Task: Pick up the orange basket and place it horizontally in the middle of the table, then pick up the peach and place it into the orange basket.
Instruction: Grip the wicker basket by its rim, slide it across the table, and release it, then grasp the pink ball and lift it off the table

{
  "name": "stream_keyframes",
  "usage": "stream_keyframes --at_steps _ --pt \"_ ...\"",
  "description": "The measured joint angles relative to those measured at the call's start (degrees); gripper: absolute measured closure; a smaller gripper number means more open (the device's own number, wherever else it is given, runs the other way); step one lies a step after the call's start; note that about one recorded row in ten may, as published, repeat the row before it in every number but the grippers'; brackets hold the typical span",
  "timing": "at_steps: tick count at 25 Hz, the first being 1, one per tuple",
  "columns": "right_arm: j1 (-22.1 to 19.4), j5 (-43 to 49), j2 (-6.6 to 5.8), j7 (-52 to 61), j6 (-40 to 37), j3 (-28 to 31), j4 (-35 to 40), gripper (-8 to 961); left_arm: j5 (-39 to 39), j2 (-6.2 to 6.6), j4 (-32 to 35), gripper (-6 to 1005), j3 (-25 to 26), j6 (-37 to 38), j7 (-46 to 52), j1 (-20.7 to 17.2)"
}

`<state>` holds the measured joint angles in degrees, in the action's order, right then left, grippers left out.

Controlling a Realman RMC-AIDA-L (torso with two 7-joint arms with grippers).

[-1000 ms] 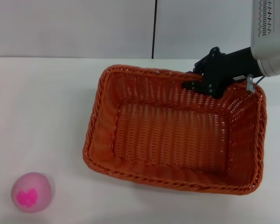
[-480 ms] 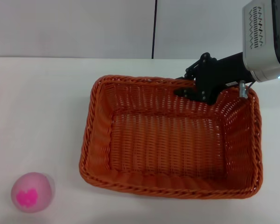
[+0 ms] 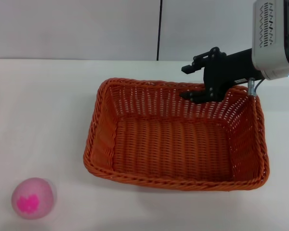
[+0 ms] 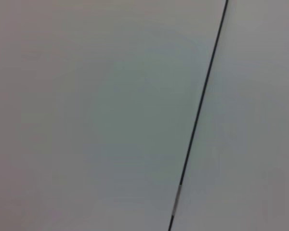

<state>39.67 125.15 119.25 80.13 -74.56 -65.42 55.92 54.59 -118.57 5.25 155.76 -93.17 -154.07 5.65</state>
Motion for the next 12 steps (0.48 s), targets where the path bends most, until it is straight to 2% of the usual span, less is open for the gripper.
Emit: stream_keyframes --at_steps 5,7,8,9,12 --pt "-5.96 -6.19 0.02 0.7 -0.49 -1.75 7.43 355 0.01 0.02 -0.47 155 -2.97 -0.67 0.0 -0.17" --pt "-10.35 -12.67 0.02 0.36 -0.81 -1.99 11.33 354 -0.03 0.13 -1.45 155 -5.56 -2.01 0.0 -0.68" --pt "-15.59 -20.96 0.02 -1.24 -1.11 -1.76 14.16 354 0.01 0.26 -3.73 155 -9.66 -3.94 0.0 -1.63" --pt "-15.59 -20.96 0.02 -1.24 -1.11 -1.76 14.16 353 0.01 0.26 -3.73 155 -9.66 -3.94 0.0 -1.63" --pt "-23.48 -37.51 -0.03 -7.78 -1.37 -1.12 13.27 353 0.0 0.46 -7.91 155 -15.49 -5.8 0.04 -3.16"
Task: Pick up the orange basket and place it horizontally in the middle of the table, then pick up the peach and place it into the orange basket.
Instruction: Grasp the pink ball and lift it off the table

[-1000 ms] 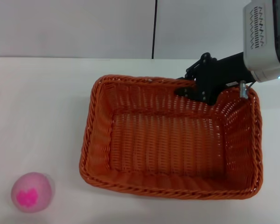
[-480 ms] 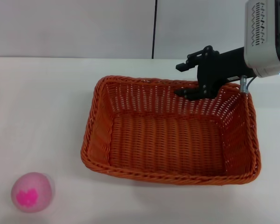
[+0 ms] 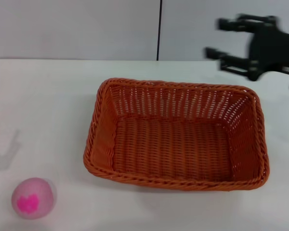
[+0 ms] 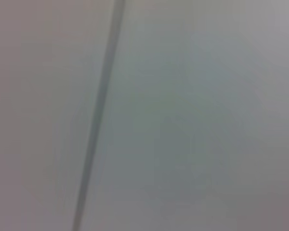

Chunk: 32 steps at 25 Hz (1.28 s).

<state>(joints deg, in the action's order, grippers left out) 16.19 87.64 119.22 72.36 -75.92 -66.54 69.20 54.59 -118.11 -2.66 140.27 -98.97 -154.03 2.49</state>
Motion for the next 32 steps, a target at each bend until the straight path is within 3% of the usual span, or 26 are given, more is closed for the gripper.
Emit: stream_keyframes --at_steps 1,2,4,6,7,11,12,13,16,21,24,26,32 --pt "-4.55 -11.31 -0.04 -6.49 -0.52 0.26 -4.29 353 0.0 0.2 -2.95 155 -3.94 -0.34 0.78 -1.07" --pt "-4.55 -11.31 -0.04 -6.49 -0.52 0.26 -4.29 353 0.0 0.2 -2.95 155 -3.94 -0.34 0.78 -1.07" --pt "-7.46 -21.76 -0.12 -12.55 -2.45 0.91 -10.52 353 -0.01 0.43 -5.11 155 -7.14 -0.12 1.72 -1.91" --pt "-9.0 -32.41 -0.26 -19.22 -9.96 4.78 -22.78 352 0.17 1.13 -6.6 161 -10.94 0.21 2.19 -2.9" --pt "-9.0 -32.41 -0.26 -19.22 -9.96 4.78 -22.78 352 0.17 1.13 -6.6 164 -10.94 0.21 2.19 -2.9" --pt "-8.66 -35.23 -0.55 -23.56 -21.37 15.9 -39.92 352 4.71 3.6 -7.2 175 -13.38 -0.79 5.14 -3.8" --pt "-8.66 -35.23 -0.55 -23.56 -21.37 15.9 -39.92 352 4.71 3.6 -7.2 178 -13.38 -0.79 5.14 -3.8" --pt "-8.88 -35.22 -0.56 -23.99 -22.29 17.03 -41.42 352 9.77 5.15 -8.64 181 -13.42 -1.36 9.42 -4.3" --pt "-9.91 -35.15 -0.53 -25.11 -23.94 18.95 -45.32 352 16.29 6.54 -11.78 190 -13.25 -1.4 14.98 -5.29" --pt "-10.04 -35.12 -0.58 -25.17 -24.11 19.22 -47.37 351 24.77 8.18 -15.76 205 -12.7 -0.84 20.96 -6.39" --pt "-10.05 -35.11 -0.58 -25.18 -24.11 19.24 -47.53 351 26.81 8.25 -16.21 213 -12.65 0.22 21.48 -6.41" --pt "-10.01 -35.09 -0.54 -25.19 -23.87 19.15 -47.84 352 27.79 7.56 -16.42 219 -12.35 2.55 21.22 -6.31" --pt "-9.73 -35.07 -0.56 -25.21 -23.83 19.24 -48.58 353 31.04 3.16 -19.34 237 -11.98 11.56 18.25 -5.88"
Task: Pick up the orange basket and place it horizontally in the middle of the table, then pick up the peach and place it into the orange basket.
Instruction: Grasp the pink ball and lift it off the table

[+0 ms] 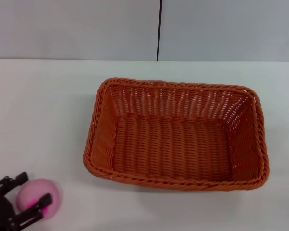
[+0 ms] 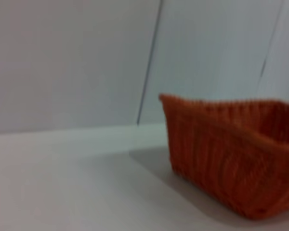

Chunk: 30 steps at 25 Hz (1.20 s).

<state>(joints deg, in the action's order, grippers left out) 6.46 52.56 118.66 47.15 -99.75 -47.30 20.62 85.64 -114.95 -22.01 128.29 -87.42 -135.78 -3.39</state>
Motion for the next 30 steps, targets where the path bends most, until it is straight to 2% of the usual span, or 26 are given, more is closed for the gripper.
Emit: stream_keyframes --at_steps 2,3,5,6,11,12,13,20,30 --pt "-0.1 0.0 -0.04 -0.01 -0.01 0.03 -0.01 353 0.0 0.0 0.0 243 0.0 0.0 0.0 0.0" --pt "-0.17 0.0 -0.06 -0.01 0.0 0.05 -0.02 353 1.9 -1.15 -1.78 246 0.0 1.57 0.17 0.04" --pt "-0.3 0.0 -0.12 -0.01 0.05 0.15 -0.04 353 1.9 -1.15 -1.78 251 0.0 1.57 0.17 0.04" --pt "-0.33 0.0 -0.14 -0.01 0.05 0.2 -0.05 353 3.53 -1.94 -3.12 254 -0.01 2.3 0.32 0.06" --pt "-0.38 0.0 -0.27 0.0 0.06 0.92 -0.06 353 4.3 -2.15 -3.7 269 0.0 2.41 0.34 0.05" --pt "-0.37 0.0 -0.27 0.0 0.05 1.01 -0.06 353 4.35 -2.64 -3.8 351 3.58 1.56 0.37 -0.14" --pt "-0.35 0.0 -0.3 0.0 0.06 1.01 -0.06 353 4.43 -2.78 -3.66 434 4.97 1.15 0.38 -0.15" --pt "-0.37 -0.1 -0.31 0.01 0.25 2.56 -0.06 353 4.45 -2.83 -4.01 538 6.67 -0.11 3.96 0.52" --pt "-0.98 -0.01 -0.02 0.11 -0.16 3.17 -0.13 353 4.88 -2.88 -4.83 653 6.76 -4.27 7.19 3.96"
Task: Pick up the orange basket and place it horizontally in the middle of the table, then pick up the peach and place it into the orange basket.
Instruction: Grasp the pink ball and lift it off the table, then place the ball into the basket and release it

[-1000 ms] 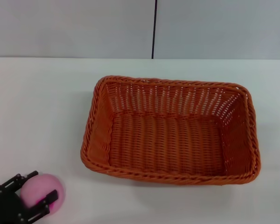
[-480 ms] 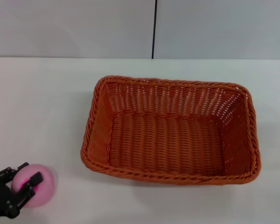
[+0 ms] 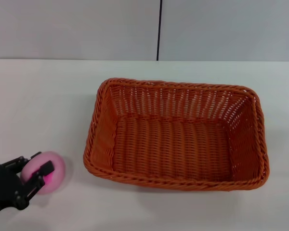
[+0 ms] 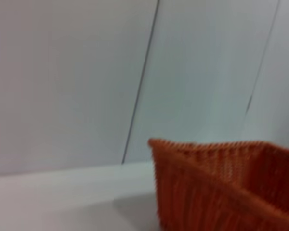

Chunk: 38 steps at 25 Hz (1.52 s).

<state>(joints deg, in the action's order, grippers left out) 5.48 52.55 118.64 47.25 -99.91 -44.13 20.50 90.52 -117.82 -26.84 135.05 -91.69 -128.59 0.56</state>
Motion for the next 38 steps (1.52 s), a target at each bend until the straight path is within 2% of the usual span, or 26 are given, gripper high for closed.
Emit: stream_keyframes --at_steps 5,11,12,14,15,17,24,29,32,38 --pt "0.04 -0.03 0.01 0.0 -0.11 0.01 -0.36 353 -0.32 -0.26 -0.96 710 2.6 -3.88 1.99 1.78" --pt "0.44 0.03 0.01 0.0 -0.29 0.01 -0.45 353 -1.36 -0.58 0.17 736 5.63 -8.83 2.51 7.58" --pt "0.47 0.03 0.01 0.0 -0.4 0.0 -0.46 353 -1.36 -0.58 0.17 741 5.63 -8.83 2.51 7.58" --pt "0.49 0.03 0.03 -0.01 -0.65 -0.14 -0.49 353 -3.2 -0.79 3.71 754 4.64 -11.61 3.72 13.42" --pt "0.49 0.03 0.03 -0.01 -0.65 -0.14 -0.49 353 -3.2 -0.79 3.71 763 4.64 -11.61 3.72 13.42" --pt "0.5 0.03 0.07 -0.02 -0.89 -0.2 -0.66 353 -3.29 -0.84 8.26 780 2.7 -10.59 2.97 18.16" --pt "0.09 0.03 0.1 -0.04 -1.66 -0.01 -1.25 353 -3.31 -1.27 15.11 828 -1.01 -4.35 0.13 24.88" --pt "0.35 0.02 0.1 -0.1 -1.97 -0.15 -1.25 353 -3.44 -1.27 16.41 666 -2.33 -1.53 0.0 26.76" --pt "0.62 -0.16 0.1 -0.35 -1.7 -0.01 -1.25 353 -3.56 -1.27 16.46 419 -1.88 -1.25 -0.01 26.78" --pt "2.5 -0.52 0.05 -2.77 -0.15 3.63 -1.35 353 -6.8 -1.22 17.09 293 -1.66 -0.85 -0.04 25.92"
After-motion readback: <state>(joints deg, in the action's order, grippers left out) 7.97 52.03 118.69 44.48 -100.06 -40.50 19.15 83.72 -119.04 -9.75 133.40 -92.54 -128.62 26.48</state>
